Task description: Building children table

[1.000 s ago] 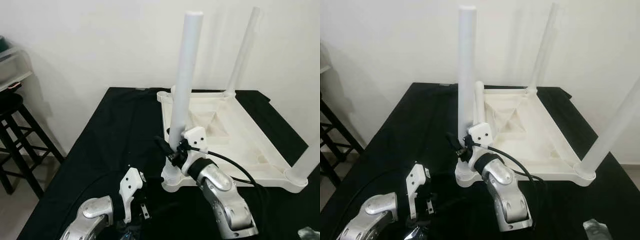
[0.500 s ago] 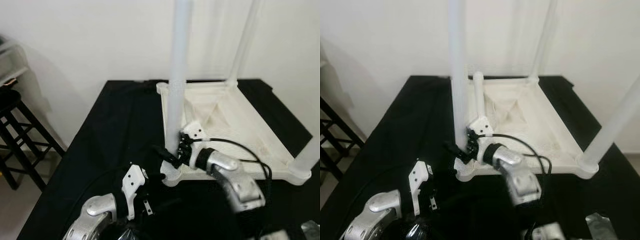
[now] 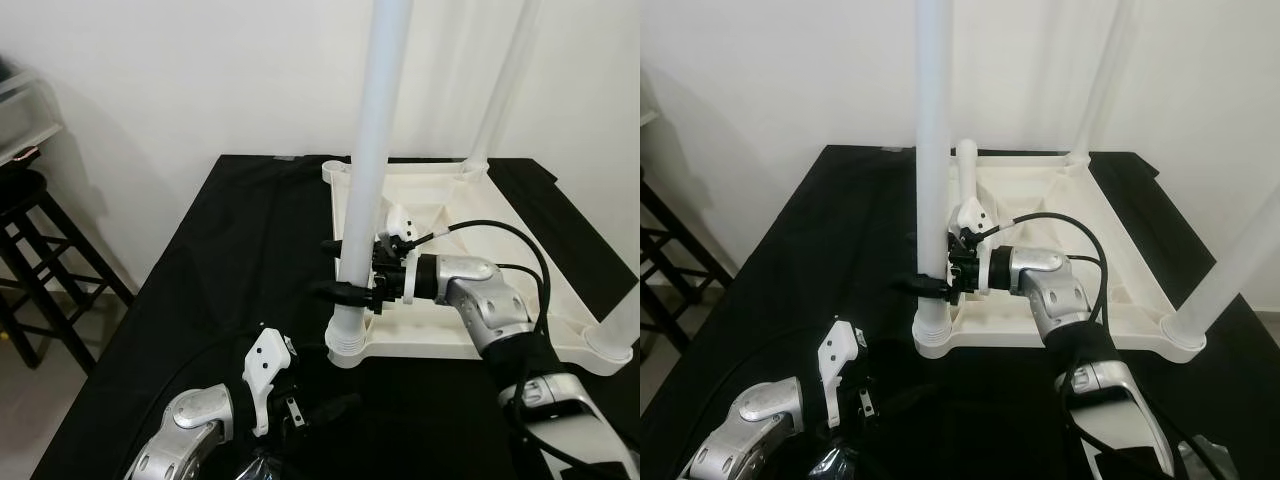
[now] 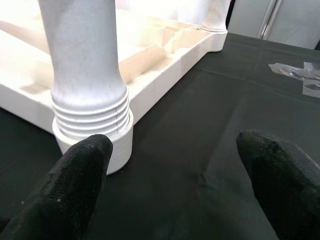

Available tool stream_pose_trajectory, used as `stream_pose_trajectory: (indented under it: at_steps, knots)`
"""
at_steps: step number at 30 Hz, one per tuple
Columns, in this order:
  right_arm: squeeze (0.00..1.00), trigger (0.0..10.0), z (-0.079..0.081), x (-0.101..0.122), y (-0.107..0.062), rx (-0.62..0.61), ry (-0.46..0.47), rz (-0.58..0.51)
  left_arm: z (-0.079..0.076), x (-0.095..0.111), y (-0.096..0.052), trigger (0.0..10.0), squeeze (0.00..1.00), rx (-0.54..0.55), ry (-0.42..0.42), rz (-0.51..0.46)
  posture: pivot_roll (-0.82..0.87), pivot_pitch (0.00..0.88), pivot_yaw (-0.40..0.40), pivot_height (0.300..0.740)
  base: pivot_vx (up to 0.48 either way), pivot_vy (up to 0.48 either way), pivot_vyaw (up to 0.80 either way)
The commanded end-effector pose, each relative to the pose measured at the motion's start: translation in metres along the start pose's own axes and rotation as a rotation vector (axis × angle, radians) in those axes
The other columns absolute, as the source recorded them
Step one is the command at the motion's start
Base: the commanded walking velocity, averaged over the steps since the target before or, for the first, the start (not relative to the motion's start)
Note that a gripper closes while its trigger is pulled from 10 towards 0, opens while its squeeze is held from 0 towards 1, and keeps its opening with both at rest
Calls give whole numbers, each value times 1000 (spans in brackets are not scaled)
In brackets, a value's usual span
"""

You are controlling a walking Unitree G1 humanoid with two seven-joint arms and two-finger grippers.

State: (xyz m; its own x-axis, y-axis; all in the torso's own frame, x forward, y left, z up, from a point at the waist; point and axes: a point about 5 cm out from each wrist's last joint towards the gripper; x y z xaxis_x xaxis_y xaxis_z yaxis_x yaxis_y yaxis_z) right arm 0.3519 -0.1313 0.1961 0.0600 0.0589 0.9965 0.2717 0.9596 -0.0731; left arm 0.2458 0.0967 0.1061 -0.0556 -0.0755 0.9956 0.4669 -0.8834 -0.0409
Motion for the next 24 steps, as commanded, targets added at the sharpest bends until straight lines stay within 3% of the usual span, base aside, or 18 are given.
stream_pose_trajectory:
  at_steps: [1,7,11,13,14,15,17,18,19,20,21,23,24]
  knots:
    - [0,0,-2,5,-8,14,0,-39,-1,-4,1,10000,0,-2,-2,13,-35,0,-21,740,0,0,0]
    - [0,0,-1,-1,-16,-28,-11,-46,-2,-4,0,10000,0,-6,-4,11,-40,0,-18,740,0,0,0]
    - [0,0,2,-12,-25,-131,-26,-48,-3,-3,0,10000,0,-7,-7,8,-42,0,-19,740,0,0,0]
    - [0,0,11,-24,-25,-213,-1,-59,-4,-3,-1,10000,0,-7,-9,6,-48,5,-31,740,0,0,0]
    - [0,0,19,-34,-19,-298,27,-87,-5,-3,-1,10000,0,-7,-11,4,-46,7,-41,740,0,0,0]
    - [0,0,19,-34,-19,-298,27,-87,-5,-3,-1,10000,0,-7,-11,4,-46,7,-41,740,0,0,0]
    - [0,0,22,-53,-5,-737,109,-182,-5,-3,-3,10000,0,-7,-13,3,-53,14,-39,740,0,0,0]
    - [0,0,45,-83,11,-828,191,-88,-5,-3,-3,10000,0,-6,-16,2,-61,19,-33,740,0,0,0]
    - [0,0,59,-81,20,-844,59,-41,-4,-2,-4,10000,0,-5,-18,1,-57,19,-31,740,0,0,0]
    - [0,0,59,-81,20,-844,59,-41,-4,-2,-4,10000,0,-5,-18,1,-57,19,-31,740,0,0,0]
    - [0,0,66,-73,28,-793,-15,-46,-3,-3,-4,10000,0,-7,-20,4,-66,18,-15,740,0,0,0]
    - [0,0,66,-73,28,-793,-15,-46,-3,-3,-4,10000,0,-7,-20,4,-66,18,-15,740,0,0,0]
    - [0,0,64,-78,28,-781,53,-38,-3,-4,-4,10000,0,-4,-27,1,-85,7,-7,740,0,0,0]
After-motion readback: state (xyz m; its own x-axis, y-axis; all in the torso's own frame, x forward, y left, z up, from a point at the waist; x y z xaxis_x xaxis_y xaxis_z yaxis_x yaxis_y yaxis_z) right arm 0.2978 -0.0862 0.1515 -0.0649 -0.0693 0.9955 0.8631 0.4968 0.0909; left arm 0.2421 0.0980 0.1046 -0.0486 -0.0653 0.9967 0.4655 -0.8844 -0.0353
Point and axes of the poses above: a point about 5 cm out from each wrist's last joint towards the gripper, its own y axis pointing out of the wrist towards the gripper, its own x axis along the axis of the wrist's last joint, z = x × y, and after that the axes turned 4 degrees about y, right-handed
